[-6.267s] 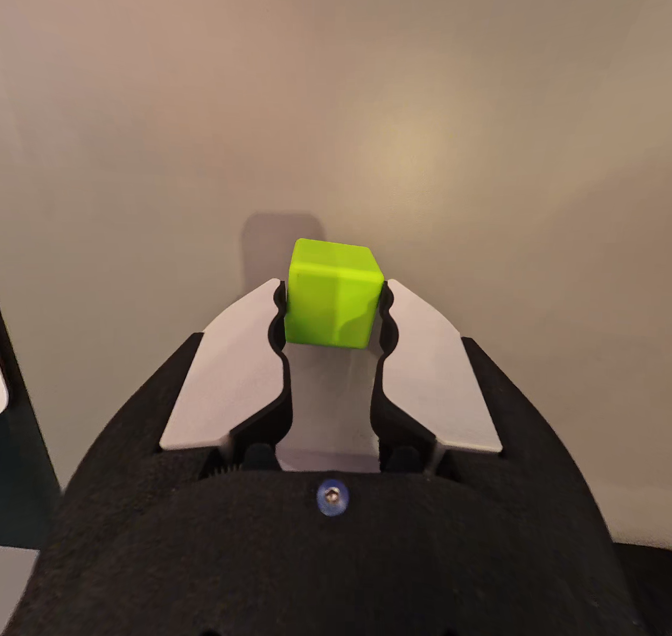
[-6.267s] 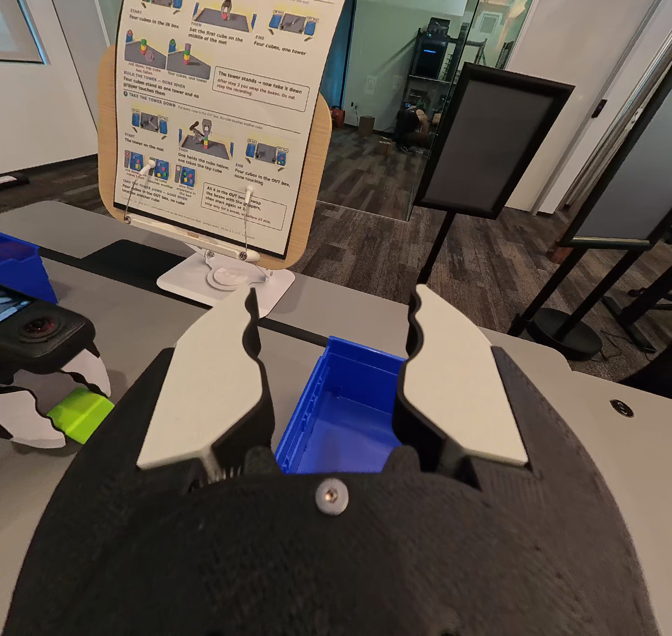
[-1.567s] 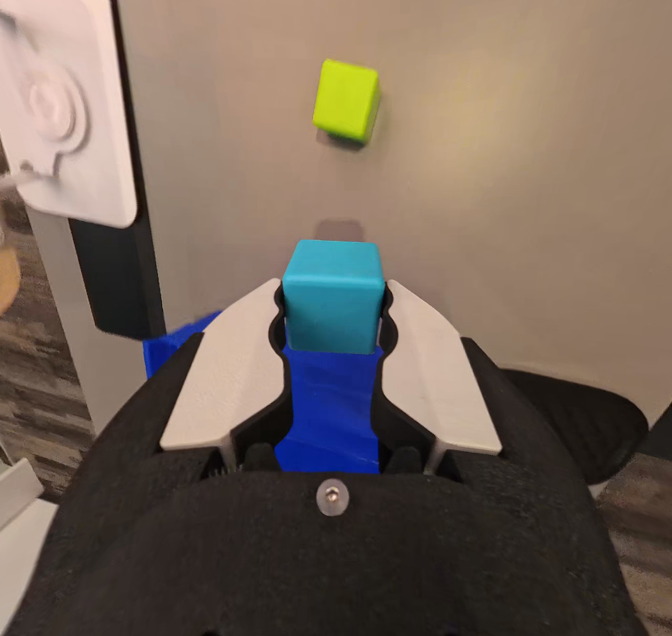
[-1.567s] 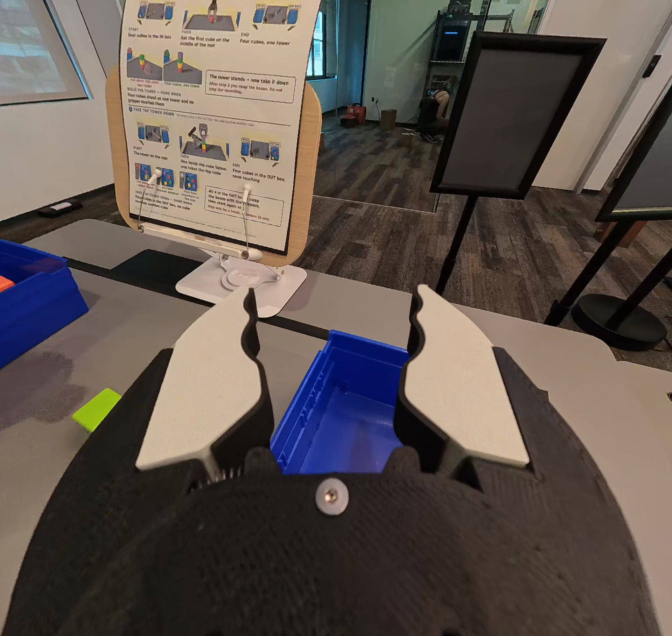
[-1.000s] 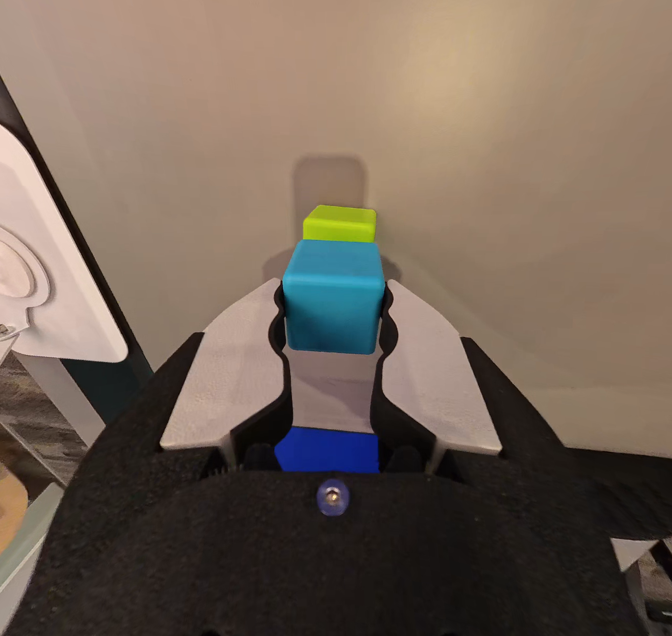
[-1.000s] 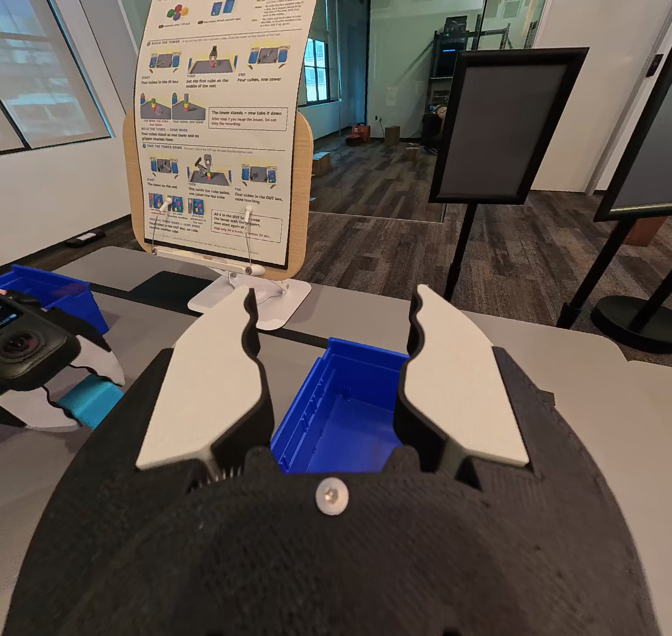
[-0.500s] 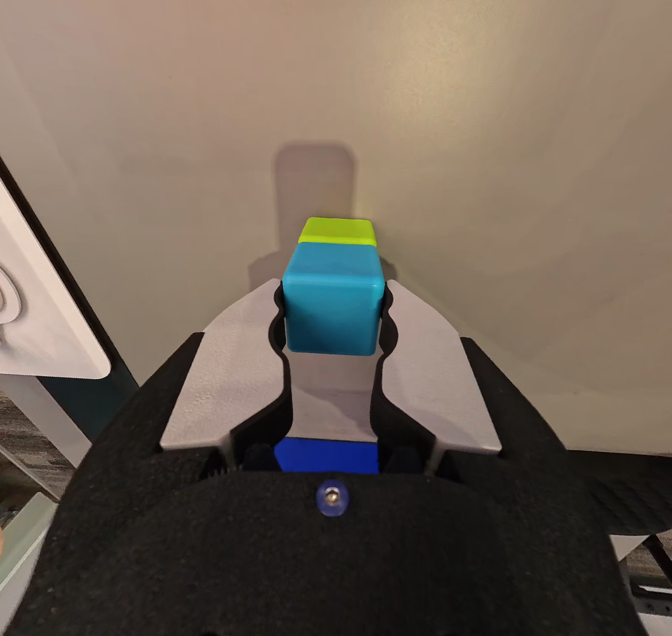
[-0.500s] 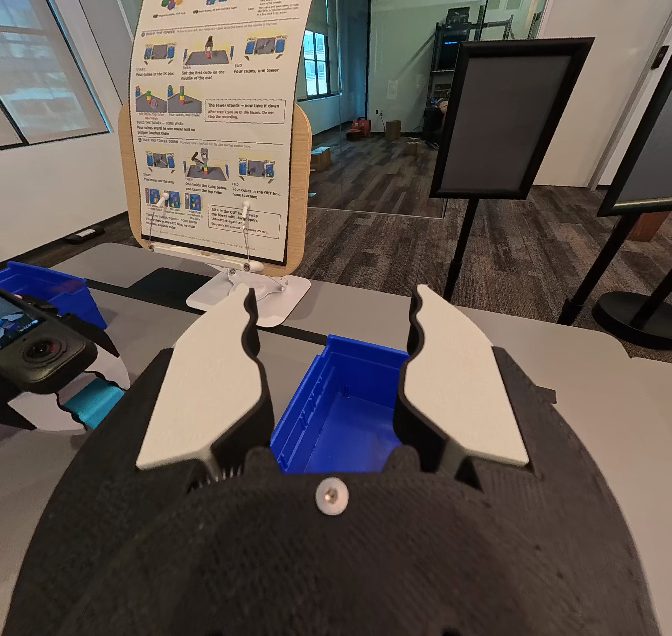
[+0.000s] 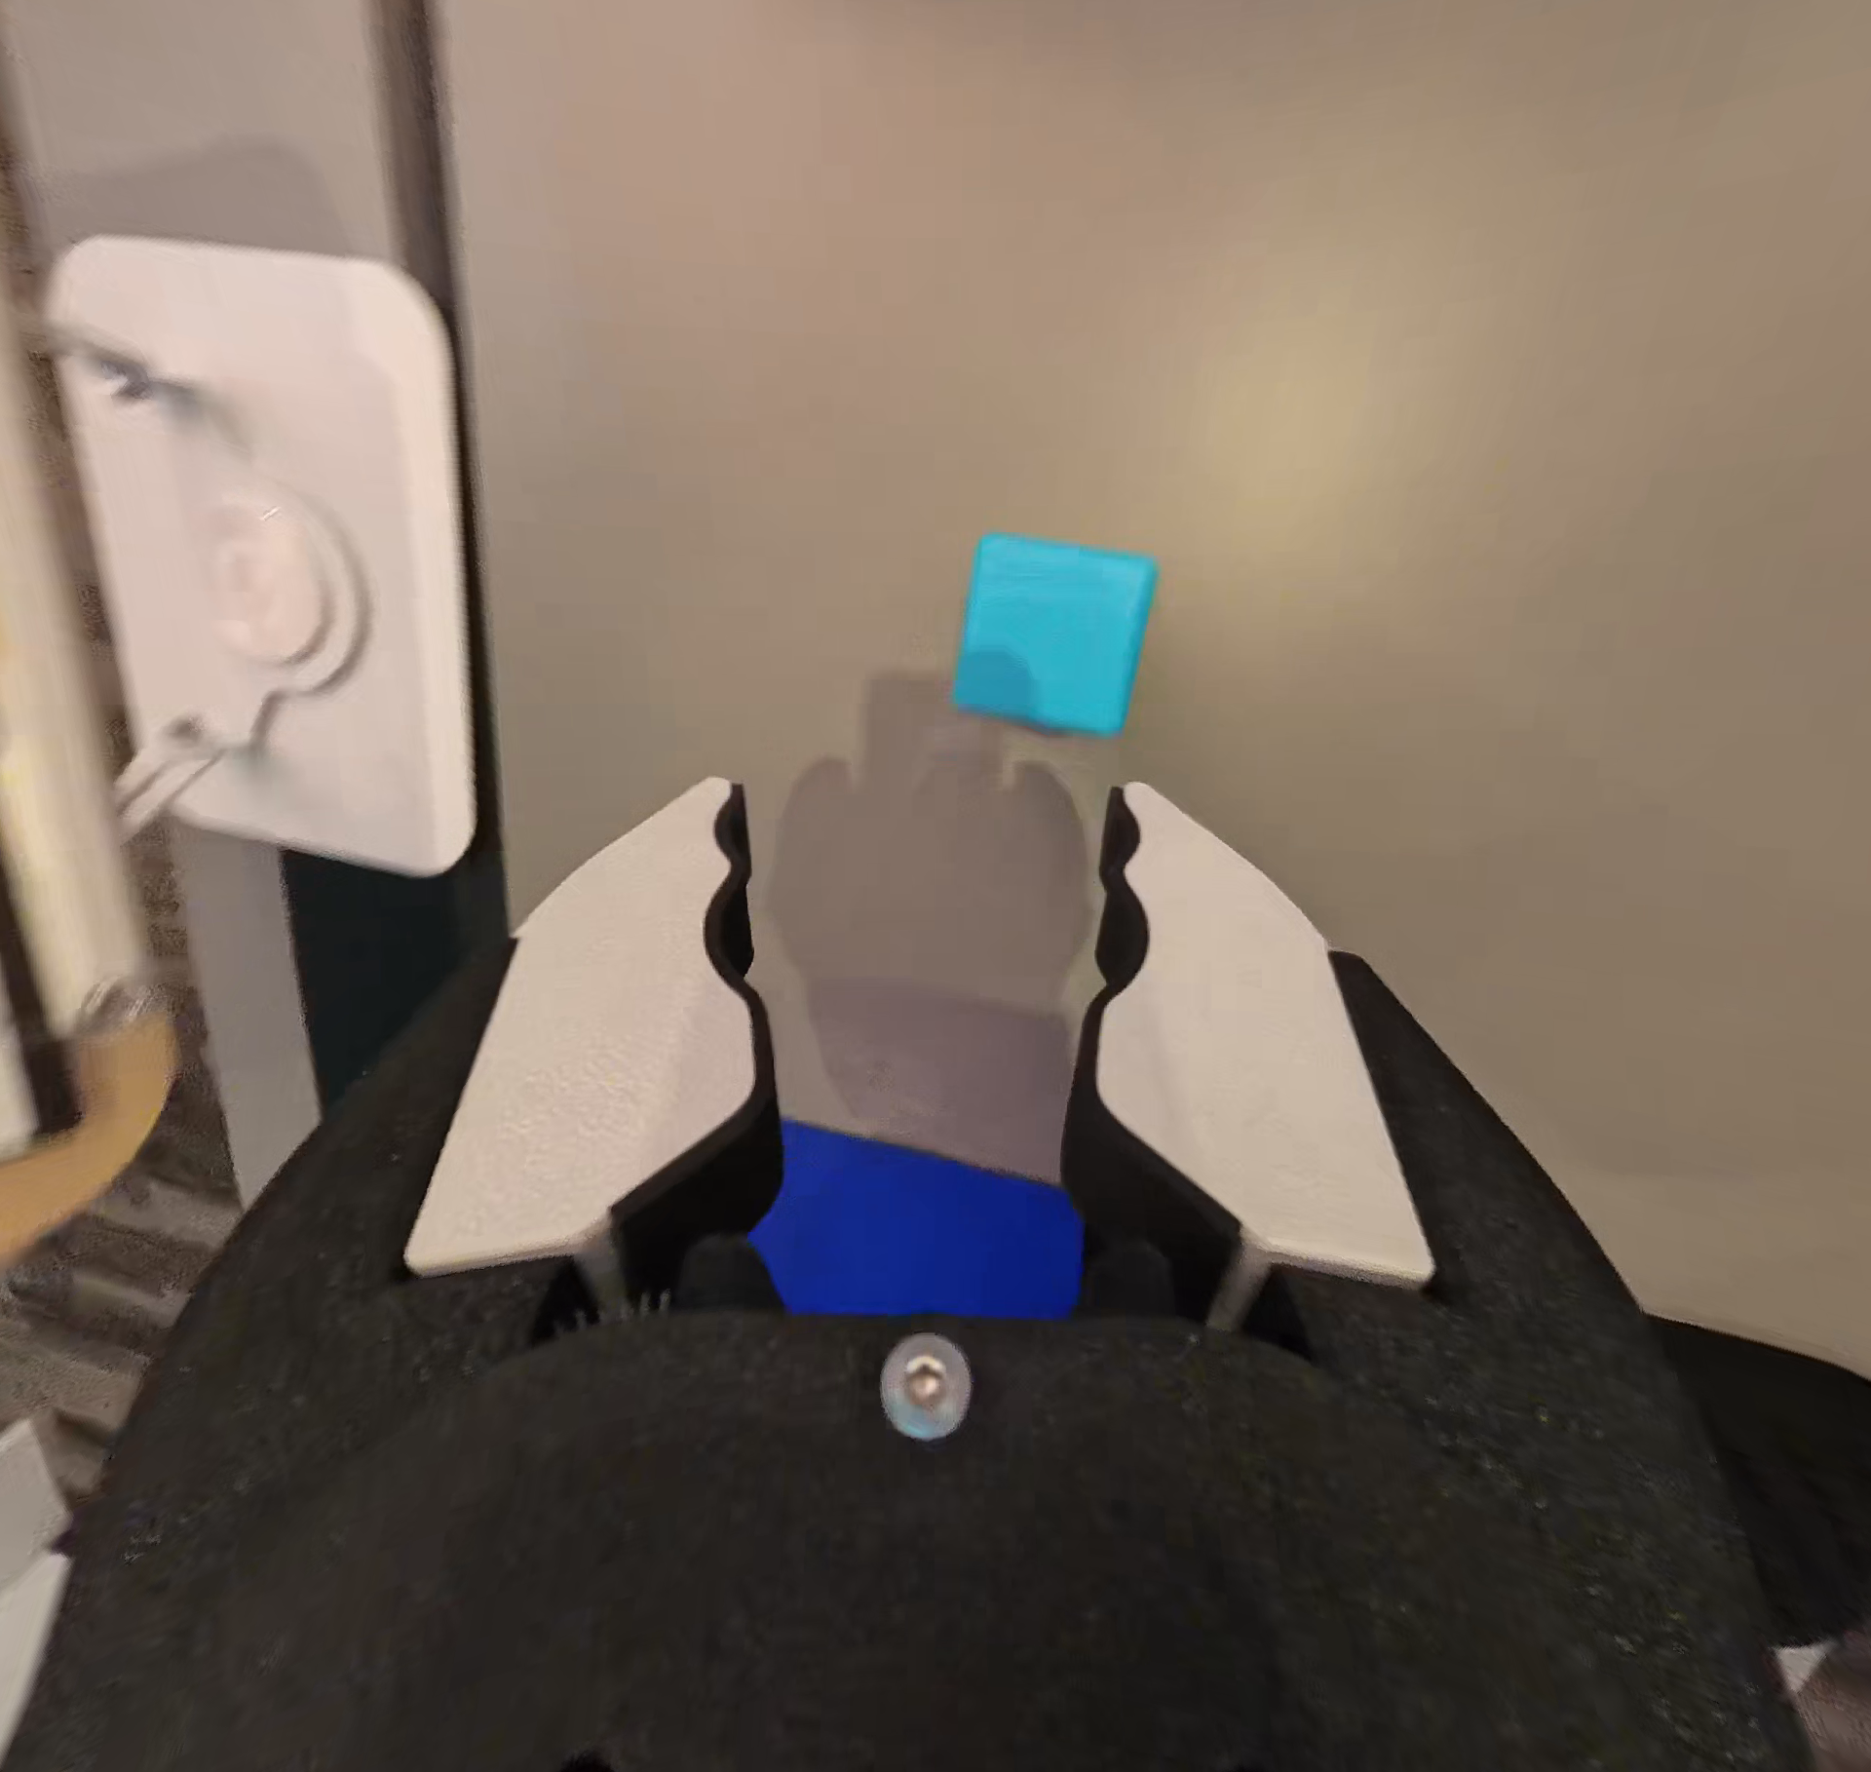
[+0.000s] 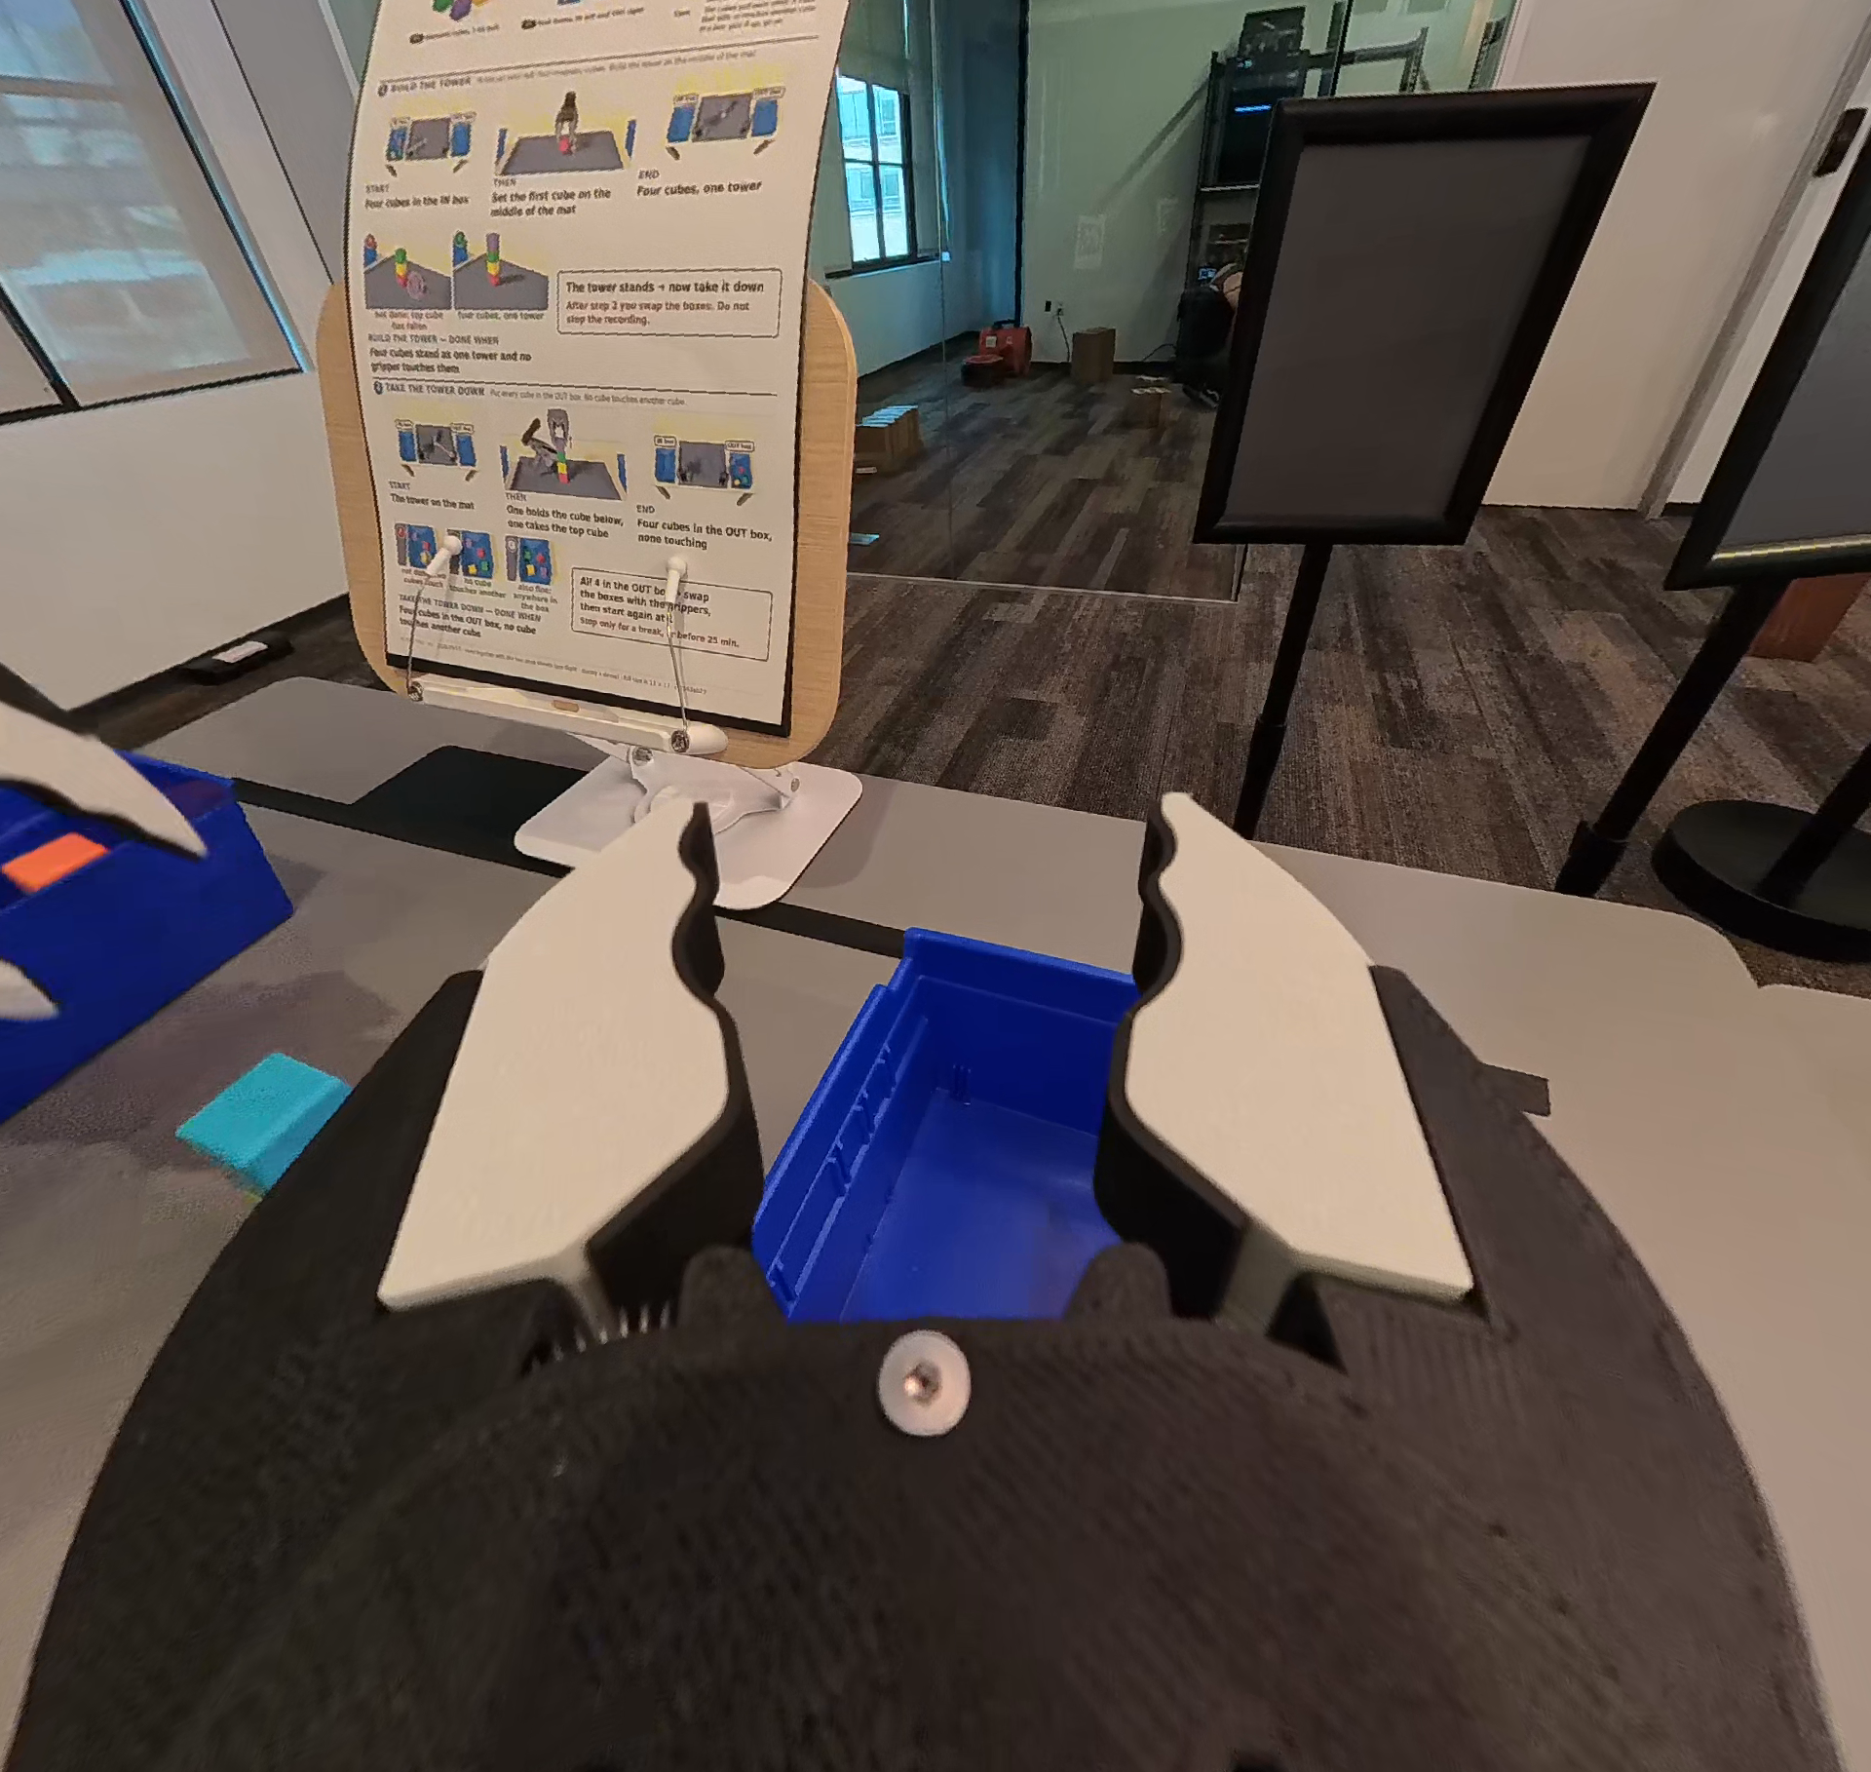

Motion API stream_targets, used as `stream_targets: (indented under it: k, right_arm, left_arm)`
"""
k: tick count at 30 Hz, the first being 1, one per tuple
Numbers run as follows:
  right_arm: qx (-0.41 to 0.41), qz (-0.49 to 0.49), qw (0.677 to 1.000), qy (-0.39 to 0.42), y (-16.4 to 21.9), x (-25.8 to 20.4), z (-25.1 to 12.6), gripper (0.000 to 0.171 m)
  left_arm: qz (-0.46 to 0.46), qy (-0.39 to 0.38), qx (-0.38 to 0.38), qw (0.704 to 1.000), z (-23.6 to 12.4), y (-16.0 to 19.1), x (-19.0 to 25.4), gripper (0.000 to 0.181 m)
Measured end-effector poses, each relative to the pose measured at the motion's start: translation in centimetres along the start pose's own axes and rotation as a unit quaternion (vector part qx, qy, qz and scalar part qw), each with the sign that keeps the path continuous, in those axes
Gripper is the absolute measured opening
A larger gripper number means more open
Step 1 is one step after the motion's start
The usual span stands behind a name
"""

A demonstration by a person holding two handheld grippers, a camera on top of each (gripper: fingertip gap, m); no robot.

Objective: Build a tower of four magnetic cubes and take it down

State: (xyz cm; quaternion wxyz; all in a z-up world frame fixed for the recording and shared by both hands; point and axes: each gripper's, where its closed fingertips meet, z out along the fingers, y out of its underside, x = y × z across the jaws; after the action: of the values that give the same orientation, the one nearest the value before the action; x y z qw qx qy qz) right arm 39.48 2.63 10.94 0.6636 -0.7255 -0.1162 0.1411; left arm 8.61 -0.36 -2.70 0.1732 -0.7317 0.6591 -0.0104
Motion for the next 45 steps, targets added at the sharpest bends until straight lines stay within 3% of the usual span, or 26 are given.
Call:
stream_targets:
  k: [5, 8, 10, 16, 21, 28, 40, 45]
  right_arm:
    - [0.01, 0.009, 1.0, 0.003, -0.4, 0.5, -0.5, 0.081]
    - [0.015, 0.012, 1.0, 0.005, -0.6, 0.8, -0.8, 0.081]
    - [0.015, 0.013, 1.0, 0.005, -0.6, 0.8, -0.8, 0.081]
    - [0.002, 0.005, 1.0, 0.01, 0.0, 0.7, -0.2, 0.081]
    - [-0.008, 0.001, 1.0, 0.016, 0.5, 1.0, 0.1, 0.081]
    - [-0.01, 0.001, 1.0, 0.018, 0.7, 1.1, 0.3, 0.081]
    - [0.0, 0.018, 1.0, 0.025, 0.5, 2.2, -0.2, 0.081]
    - [0.007, 0.024, 0.999, 0.024, 0.2, 2.5, -0.6, 0.08]
  left_arm:
    - [-0.153, -0.106, 0.069, 0.98, -7.4, 7.2, -6.5, 0.06]
    - [-0.247, -0.145, 0.061, 0.956, -8.8, 14.1, -9.3, 0.061]
    - [-0.299, -0.139, 0.051, 0.943, -7.8, 17.8, -9.8, 0.061]
    - [-0.341, -0.098, -0.021, 0.935, -0.7, 23.6, -8.9, 0.063]
    - [-0.355, -0.072, -0.045, 0.931, 3.1, 24.7, -8.9, 0.063]
    - [-0.366, -0.054, -0.067, 0.927, 5.0, 25.3, -9.2, 0.063]
    - [-0.37, -0.041, -0.074, 0.925, 6.0, 25.8, -8.9, 0.048]
    - [-0.355, -0.041, -0.098, 0.929, 4.4, 26.7, -8.2, 0.047]
